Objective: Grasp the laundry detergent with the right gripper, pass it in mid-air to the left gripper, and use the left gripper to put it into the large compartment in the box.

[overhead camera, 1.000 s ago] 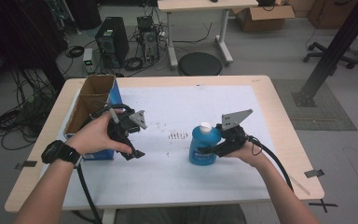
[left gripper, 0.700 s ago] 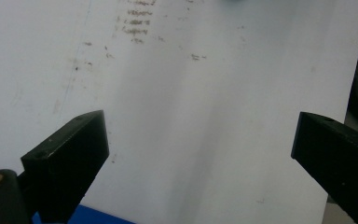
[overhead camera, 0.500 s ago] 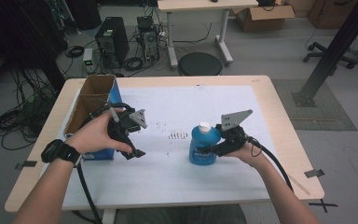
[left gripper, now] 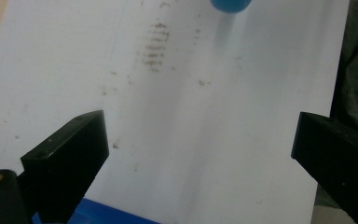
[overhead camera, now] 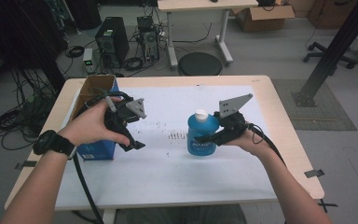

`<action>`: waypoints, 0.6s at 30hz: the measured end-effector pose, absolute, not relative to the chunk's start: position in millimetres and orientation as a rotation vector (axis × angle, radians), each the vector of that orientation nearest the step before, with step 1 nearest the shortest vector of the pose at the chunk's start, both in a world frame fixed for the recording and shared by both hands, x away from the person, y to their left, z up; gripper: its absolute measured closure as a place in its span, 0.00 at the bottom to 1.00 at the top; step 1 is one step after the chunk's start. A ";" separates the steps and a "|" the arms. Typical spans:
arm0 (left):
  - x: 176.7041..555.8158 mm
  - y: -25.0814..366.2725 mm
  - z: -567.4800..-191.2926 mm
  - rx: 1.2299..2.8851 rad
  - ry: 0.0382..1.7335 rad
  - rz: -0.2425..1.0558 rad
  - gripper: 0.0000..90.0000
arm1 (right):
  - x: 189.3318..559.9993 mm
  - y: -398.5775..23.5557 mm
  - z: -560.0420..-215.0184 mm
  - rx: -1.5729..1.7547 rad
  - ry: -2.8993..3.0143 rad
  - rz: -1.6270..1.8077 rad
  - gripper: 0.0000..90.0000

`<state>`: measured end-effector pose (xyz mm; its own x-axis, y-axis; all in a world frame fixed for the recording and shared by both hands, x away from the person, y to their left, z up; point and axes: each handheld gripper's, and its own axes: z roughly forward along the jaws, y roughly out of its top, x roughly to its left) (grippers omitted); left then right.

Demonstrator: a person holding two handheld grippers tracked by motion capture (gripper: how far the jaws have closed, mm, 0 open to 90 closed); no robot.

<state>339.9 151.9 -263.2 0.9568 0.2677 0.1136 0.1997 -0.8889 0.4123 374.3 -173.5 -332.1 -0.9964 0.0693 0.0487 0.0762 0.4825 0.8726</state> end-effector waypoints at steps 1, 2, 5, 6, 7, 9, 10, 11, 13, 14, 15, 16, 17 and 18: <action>340.1 152.0 -255.6 2.684 0.332 0.245 0.05 | 375.2 -170.9 -328.8 -0.125 -2.700 -1.575 0.47; 340.1 152.0 -255.6 2.684 0.332 0.245 0.05 | 375.9 -168.5 -326.3 -0.117 -2.701 -1.565 0.47; 340.1 152.4 -238.7 2.651 0.325 0.257 0.05 | 375.8 -158.0 -315.6 -0.074 -2.715 -1.531 0.47; 340.1 152.4 -238.7 2.651 0.325 0.257 0.05 | 375.8 -158.0 -315.6 -0.074 -2.715 -1.531 0.47; 339.8 152.1 -229.7 2.640 0.318 0.259 0.05 | 376.1 -149.8 -307.4 -0.044 -2.716 -1.516 0.47; 339.2 151.6 -224.1 2.630 0.313 0.265 0.05 | 376.3 -147.2 -304.8 -0.032 -2.717 -1.511 0.47; 338.5 150.7 -215.5 2.627 0.308 0.268 0.04 | 376.5 -138.9 -297.9 -0.003 -2.724 -1.497 0.47; 338.5 150.7 -215.5 2.627 0.308 0.268 0.04 | 376.5 -138.9 -297.9 -0.003 -2.724 -1.497 0.47; 337.8 149.0 -205.6 2.620 0.302 0.279 0.04 | 376.3 -131.1 -292.8 0.018 -2.731 -1.486 0.47; 337.2 147.3 -199.2 2.617 0.298 0.289 0.04 | 376.4 -128.3 -291.3 0.027 -2.730 -1.482 0.47; 337.0 146.3 -195.0 2.619 0.294 0.289 0.04 | 376.5 -123.7 -289.2 0.035 -2.729 -1.476 0.47; 336.1 142.6 -186.8 2.617 0.287 0.295 0.04 | 376.3 -116.5 -287.0 0.050 -2.728 -1.469 0.47; 336.1 142.6 -186.8 2.617 0.287 0.295 0.03 | 376.3 -116.5 -287.0 0.050 -2.728 -1.469 0.47; 335.7 139.8 -182.4 2.627 0.287 0.292 0.04 | 376.0 -109.5 -285.7 0.066 -2.730 -1.457 0.47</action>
<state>335.7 139.8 -182.4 0.9553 0.2520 0.1544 0.1501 -0.8638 0.4810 376.0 -109.5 -285.7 -0.9980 -0.0595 0.0211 -0.0155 0.5558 0.8312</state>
